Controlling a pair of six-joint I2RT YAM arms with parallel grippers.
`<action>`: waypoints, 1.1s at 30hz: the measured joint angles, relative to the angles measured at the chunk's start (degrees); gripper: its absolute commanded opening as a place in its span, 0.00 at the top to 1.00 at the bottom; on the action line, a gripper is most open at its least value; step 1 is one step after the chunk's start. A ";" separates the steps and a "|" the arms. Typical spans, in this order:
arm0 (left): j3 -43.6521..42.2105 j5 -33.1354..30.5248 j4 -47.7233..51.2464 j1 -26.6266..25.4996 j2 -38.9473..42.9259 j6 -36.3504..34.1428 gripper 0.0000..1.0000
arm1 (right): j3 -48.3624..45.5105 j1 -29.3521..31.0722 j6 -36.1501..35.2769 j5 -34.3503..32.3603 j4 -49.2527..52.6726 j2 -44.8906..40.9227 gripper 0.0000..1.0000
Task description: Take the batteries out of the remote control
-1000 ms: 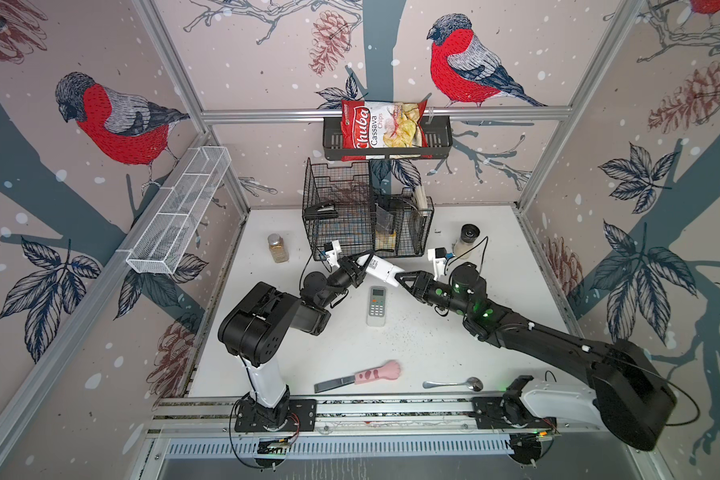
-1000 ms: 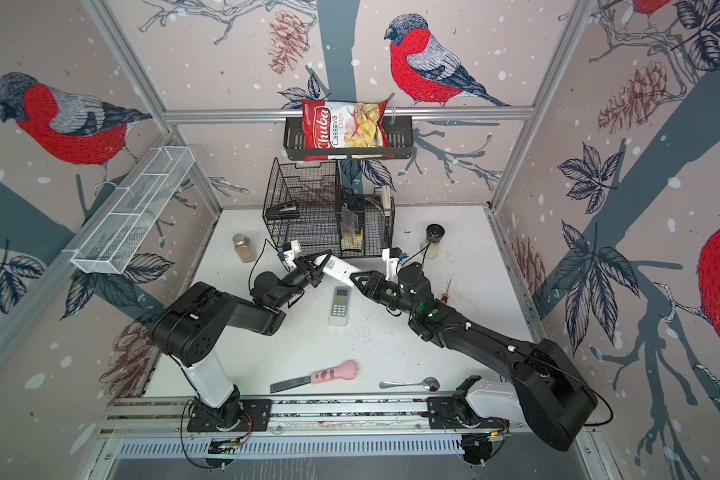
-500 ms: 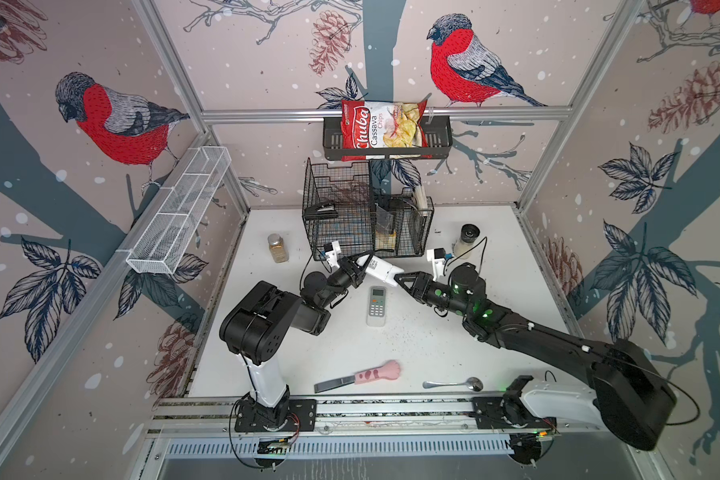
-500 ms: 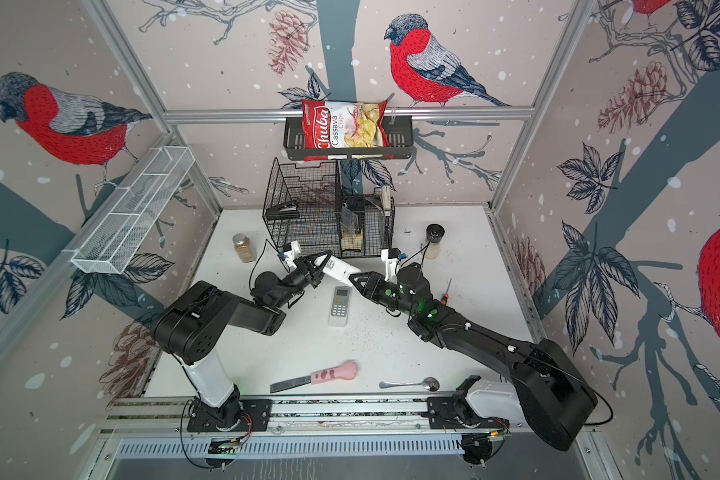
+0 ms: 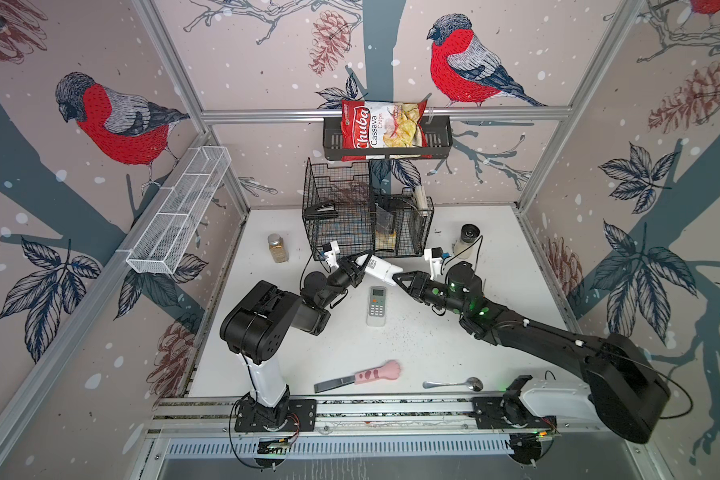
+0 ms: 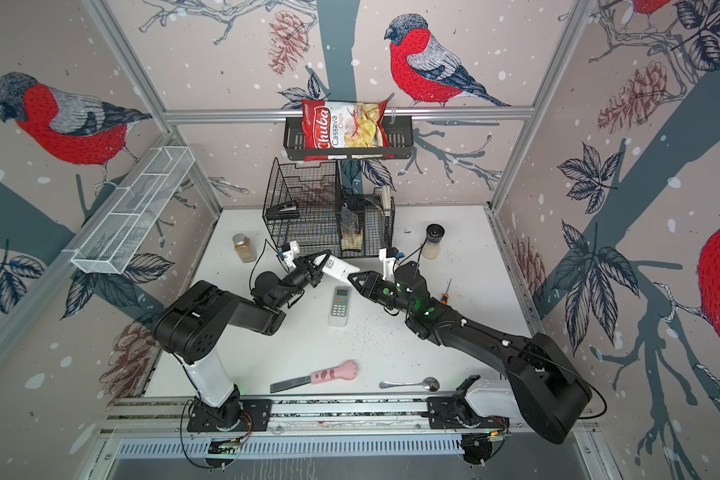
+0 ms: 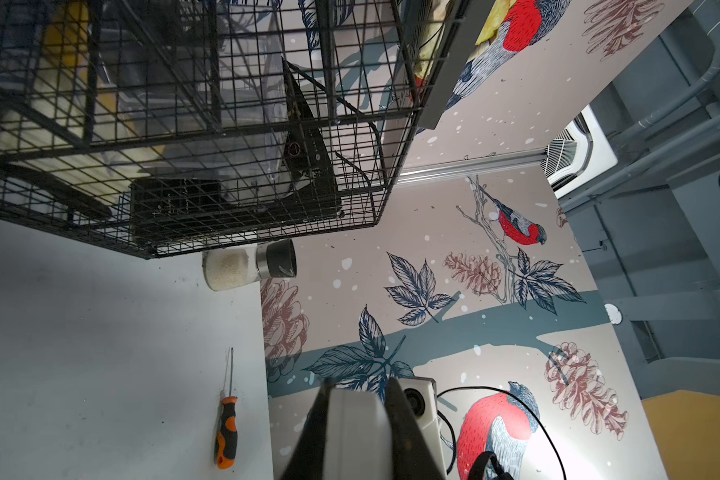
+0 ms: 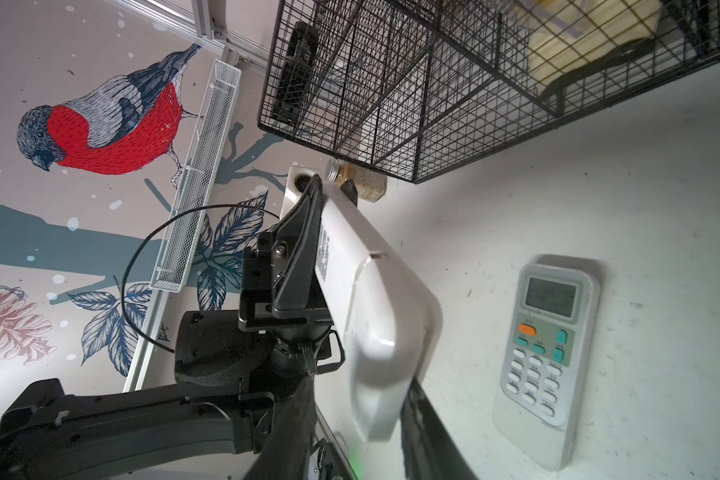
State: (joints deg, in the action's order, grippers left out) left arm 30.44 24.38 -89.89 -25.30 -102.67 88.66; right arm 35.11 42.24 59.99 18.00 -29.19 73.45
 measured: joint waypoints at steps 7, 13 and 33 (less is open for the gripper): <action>-0.04 -0.85 -0.04 0.00 0.09 -0.02 1.00 | 0.61 -0.02 0.00 -0.04 -0.26 0.74 0.67; -0.04 -1.09 -0.20 -0.04 0.07 -0.02 1.00 | 0.79 -0.02 0.00 -0.04 -0.22 0.79 0.67; 0.02 -0.57 -0.68 -0.04 -0.09 0.02 1.00 | 0.63 -0.02 0.00 -0.04 0.55 -0.15 0.68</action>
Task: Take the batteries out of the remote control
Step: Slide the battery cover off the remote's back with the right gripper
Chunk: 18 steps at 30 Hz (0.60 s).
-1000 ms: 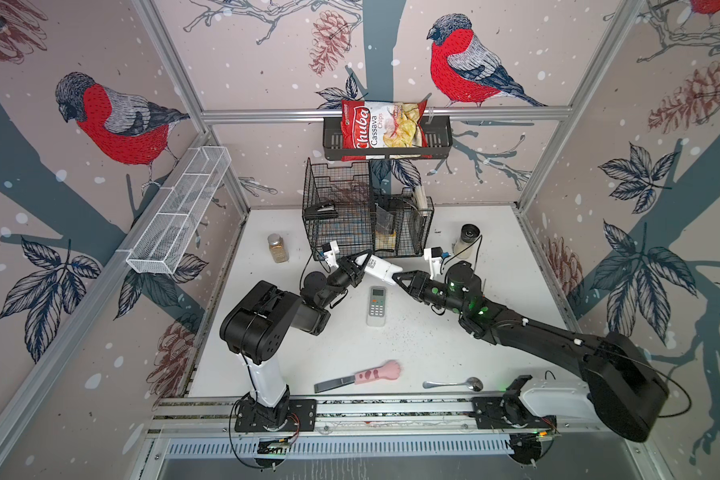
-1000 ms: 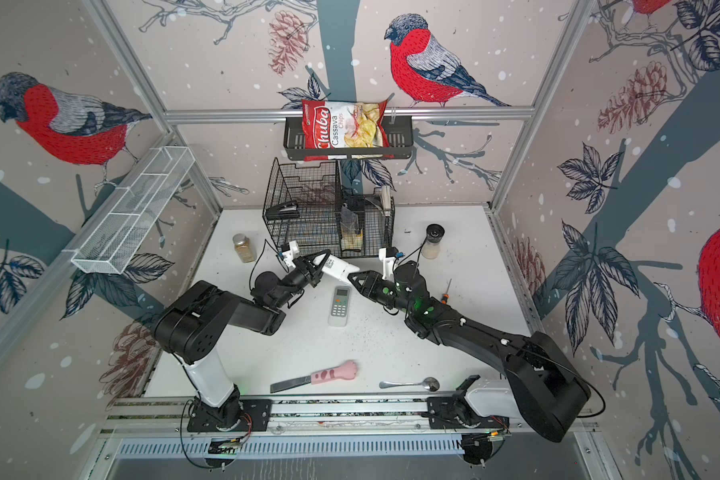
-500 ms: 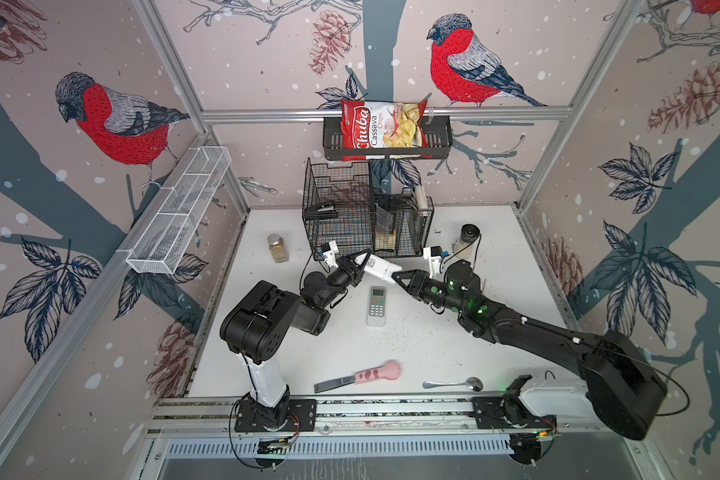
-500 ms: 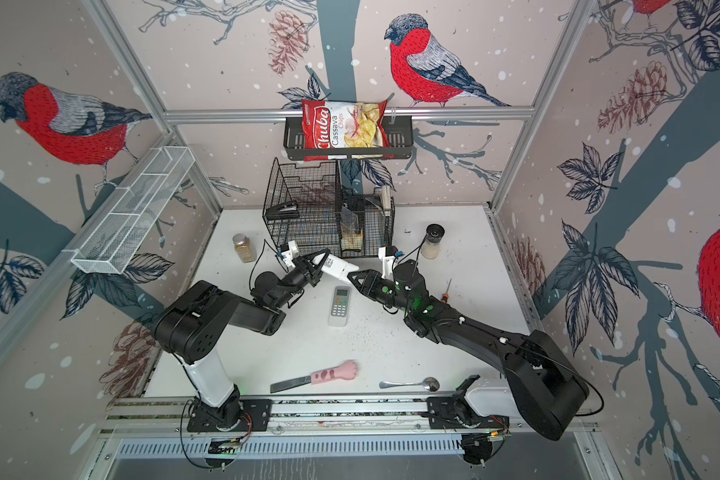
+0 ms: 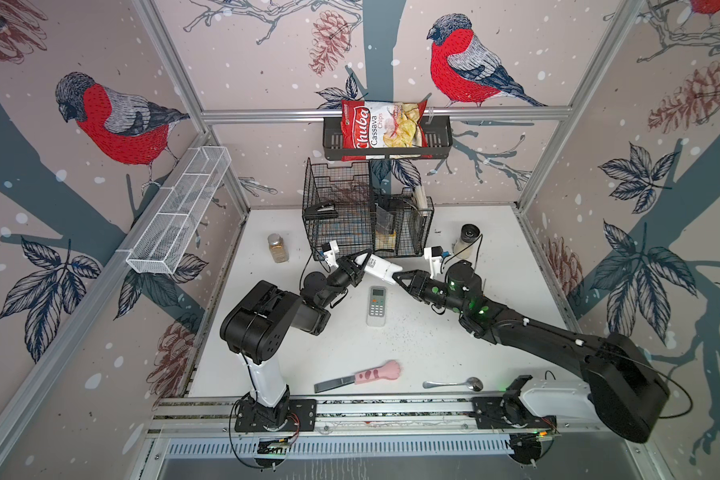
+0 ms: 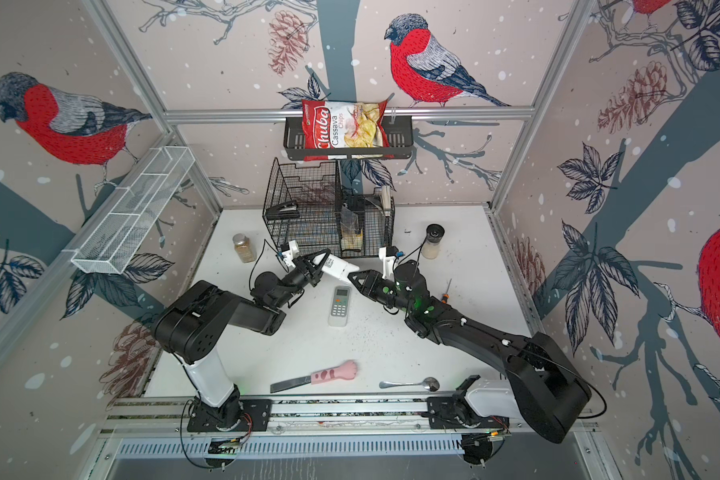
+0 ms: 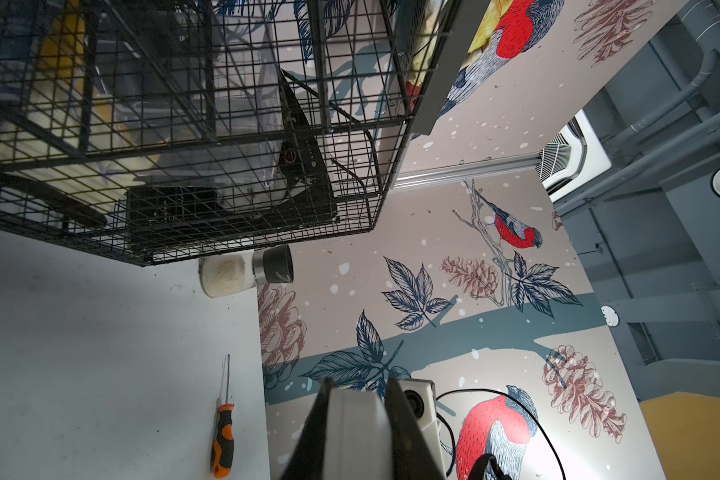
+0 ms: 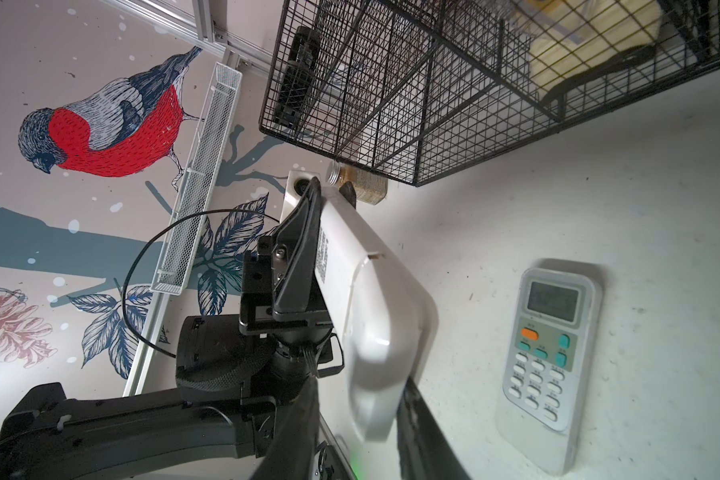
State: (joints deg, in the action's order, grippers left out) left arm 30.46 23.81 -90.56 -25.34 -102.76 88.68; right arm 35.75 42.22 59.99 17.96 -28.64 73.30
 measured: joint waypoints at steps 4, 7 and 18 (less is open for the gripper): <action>0.00 -0.02 -0.02 0.00 0.00 0.00 1.00 | 0.00 0.00 0.00 0.00 0.00 0.00 0.68; 0.00 -0.02 -0.07 0.00 -0.11 0.02 1.00 | 0.00 0.00 0.00 0.00 0.02 0.00 0.69; 0.00 0.61 -0.02 -0.11 -0.20 -0.02 1.00 | 0.00 0.02 0.02 0.09 -0.68 -0.28 0.72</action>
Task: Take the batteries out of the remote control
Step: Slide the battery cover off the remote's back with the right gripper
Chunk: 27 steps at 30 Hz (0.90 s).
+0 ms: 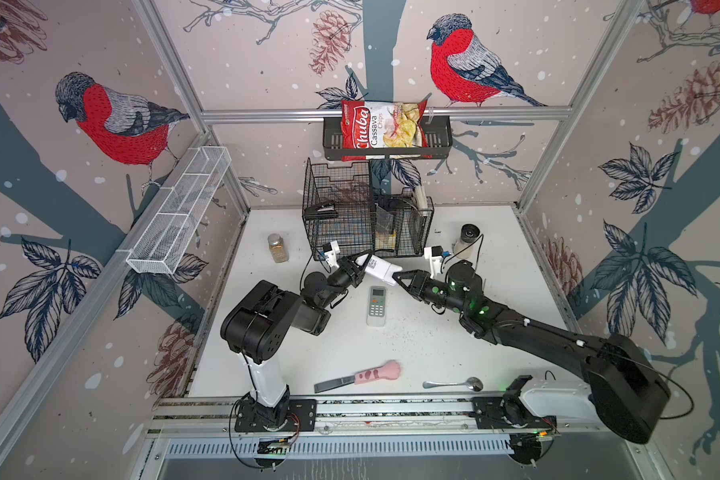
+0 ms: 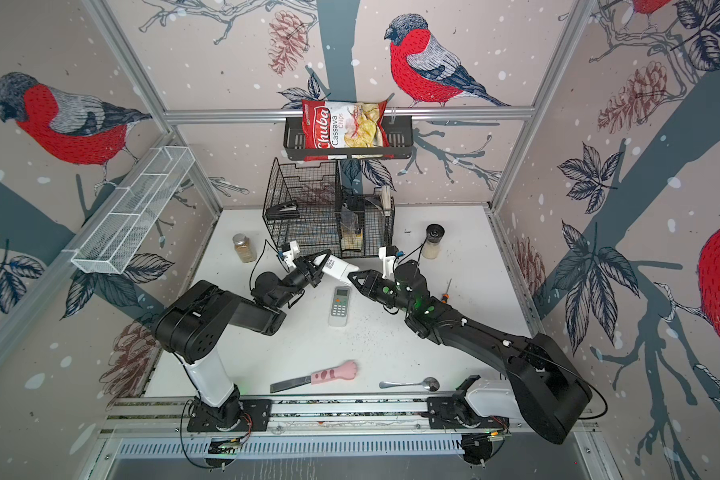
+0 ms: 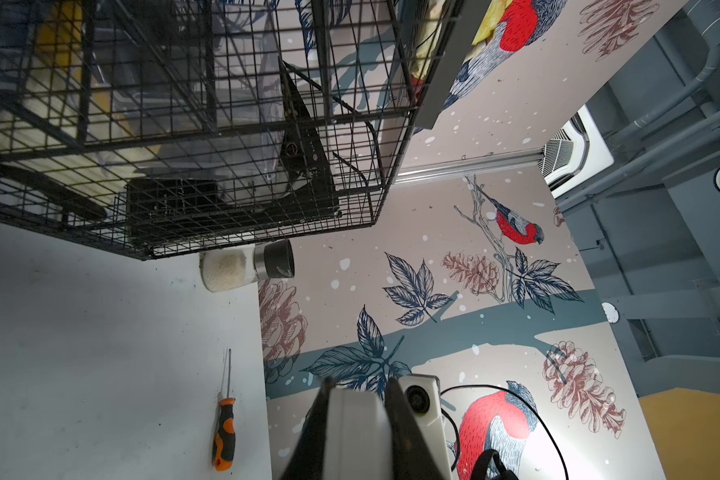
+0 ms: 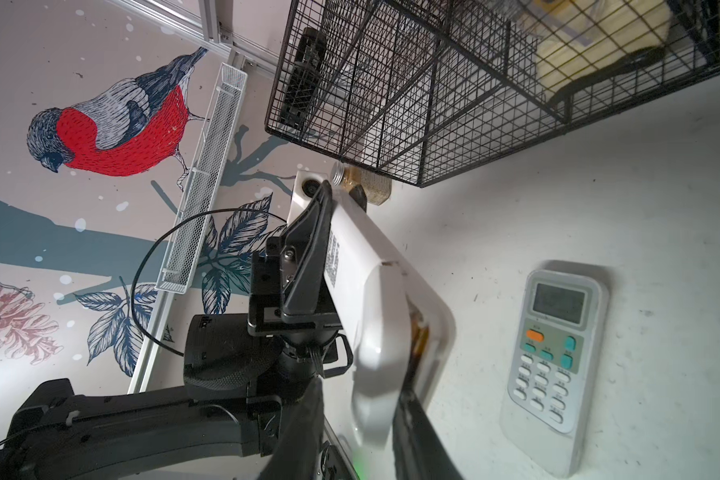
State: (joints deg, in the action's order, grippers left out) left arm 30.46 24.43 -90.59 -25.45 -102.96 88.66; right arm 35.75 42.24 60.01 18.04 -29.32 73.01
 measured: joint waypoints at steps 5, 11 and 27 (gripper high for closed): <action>0.00 0.50 0.02 -0.04 0.00 0.00 1.00 | 0.00 0.00 0.00 0.00 -0.26 0.15 0.74; -0.02 0.61 0.09 -0.04 0.09 -0.13 1.00 | 0.00 -0.07 0.15 0.15 -0.68 0.79 0.78; -0.02 0.63 0.09 -0.02 0.22 -0.13 1.00 | -0.09 -0.28 0.39 0.72 -1.88 1.09 0.86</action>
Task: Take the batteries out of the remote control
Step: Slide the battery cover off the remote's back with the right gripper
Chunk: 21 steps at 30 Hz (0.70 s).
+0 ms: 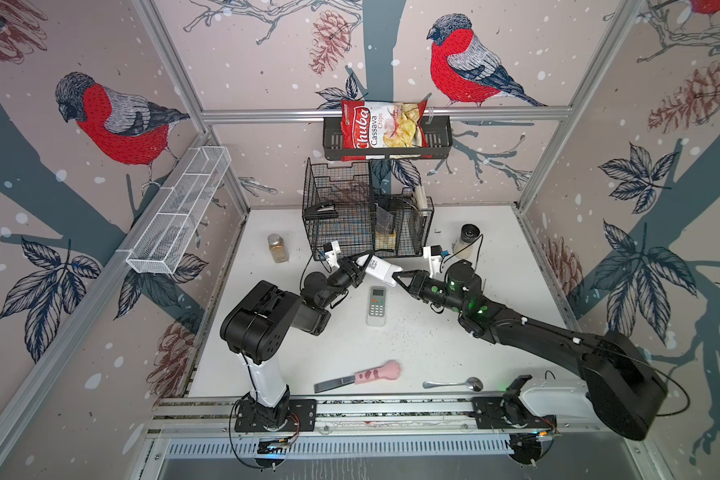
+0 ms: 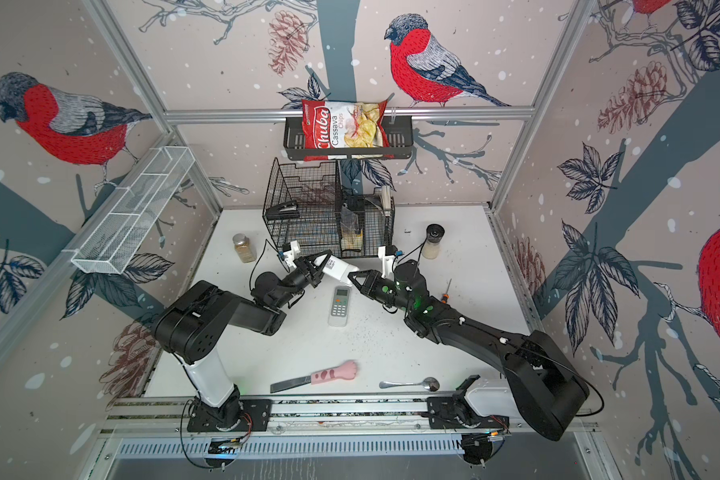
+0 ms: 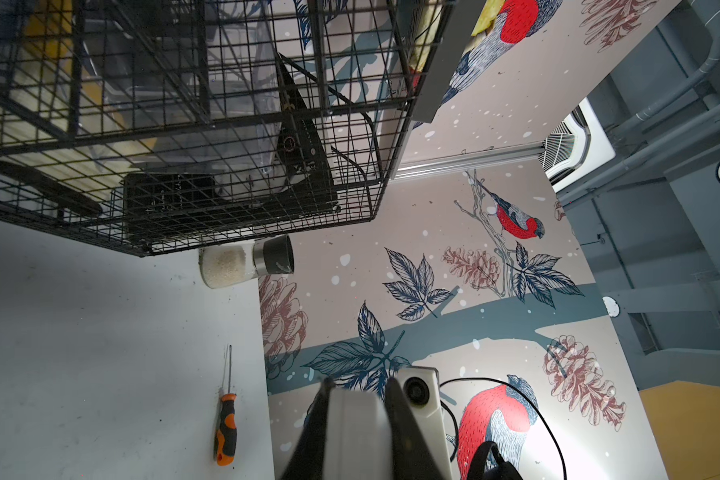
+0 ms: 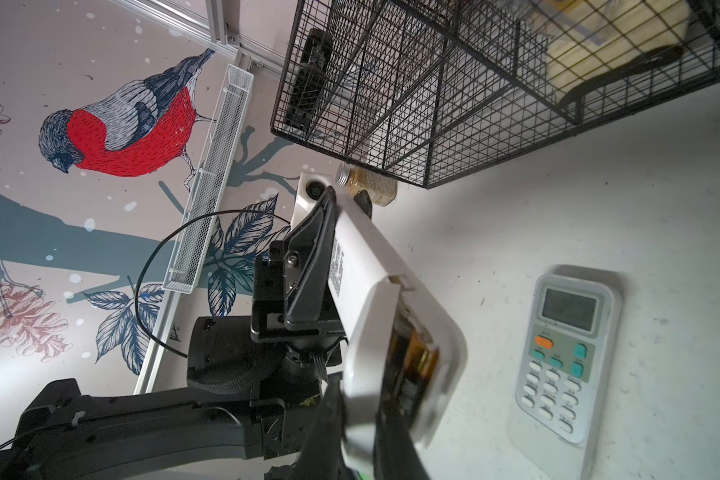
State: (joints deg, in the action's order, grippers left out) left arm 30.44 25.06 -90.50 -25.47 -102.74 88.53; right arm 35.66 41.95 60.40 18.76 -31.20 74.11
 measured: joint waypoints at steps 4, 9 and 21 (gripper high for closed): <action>0.00 0.20 0.02 0.11 0.09 0.00 1.00 | 0.00 0.00 -0.04 0.35 -0.11 -0.20 0.87; 0.00 0.20 0.00 0.15 0.15 0.02 1.00 | 0.00 -0.02 -0.13 0.72 -0.20 -0.37 0.88; -0.11 0.20 0.85 0.20 0.46 -0.20 1.00 | 0.02 -0.11 -0.44 1.25 -1.20 -0.57 0.90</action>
State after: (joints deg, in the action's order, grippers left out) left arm 30.33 25.26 -89.65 -25.28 -102.28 88.33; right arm 35.68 41.85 59.96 20.01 -32.40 73.54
